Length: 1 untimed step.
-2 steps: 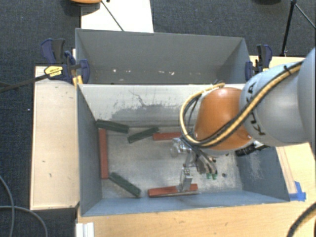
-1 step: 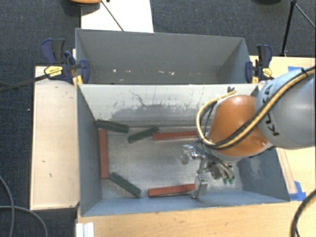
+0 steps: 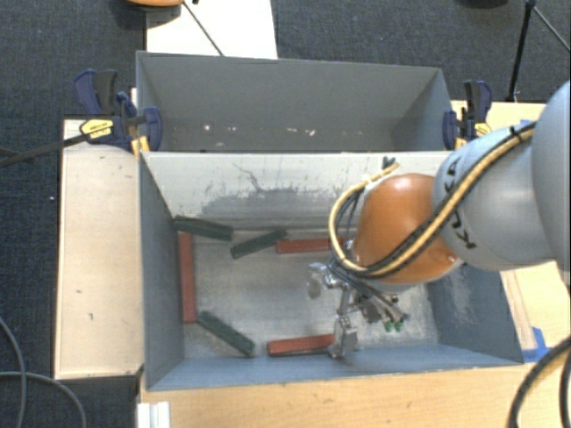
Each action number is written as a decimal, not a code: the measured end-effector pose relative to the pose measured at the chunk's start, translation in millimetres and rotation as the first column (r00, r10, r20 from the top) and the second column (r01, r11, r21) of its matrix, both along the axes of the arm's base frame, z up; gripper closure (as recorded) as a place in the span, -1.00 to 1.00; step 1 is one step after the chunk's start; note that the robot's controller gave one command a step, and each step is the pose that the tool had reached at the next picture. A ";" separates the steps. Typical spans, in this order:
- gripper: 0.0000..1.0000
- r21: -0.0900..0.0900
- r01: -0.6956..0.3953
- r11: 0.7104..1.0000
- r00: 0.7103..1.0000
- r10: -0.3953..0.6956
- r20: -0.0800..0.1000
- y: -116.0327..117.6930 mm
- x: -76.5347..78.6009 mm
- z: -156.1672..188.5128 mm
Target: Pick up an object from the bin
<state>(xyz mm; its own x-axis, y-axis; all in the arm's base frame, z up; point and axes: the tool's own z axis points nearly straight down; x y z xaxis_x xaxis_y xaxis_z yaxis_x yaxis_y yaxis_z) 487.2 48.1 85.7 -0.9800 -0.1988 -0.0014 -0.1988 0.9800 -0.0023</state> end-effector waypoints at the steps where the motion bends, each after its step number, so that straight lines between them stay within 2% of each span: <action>1: 1.00 0.003 0.041 0.999 0.999 -0.041 -0.003 5.7 -7.0 -12.1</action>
Offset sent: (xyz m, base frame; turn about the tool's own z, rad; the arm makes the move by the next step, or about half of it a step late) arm 0.0000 0.0000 0.0000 0.0000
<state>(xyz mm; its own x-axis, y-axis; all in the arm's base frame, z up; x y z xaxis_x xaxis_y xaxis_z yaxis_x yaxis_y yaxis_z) 480.2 53.8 73.6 -0.9874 -0.1585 0.0010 -0.1585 0.9874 0.0012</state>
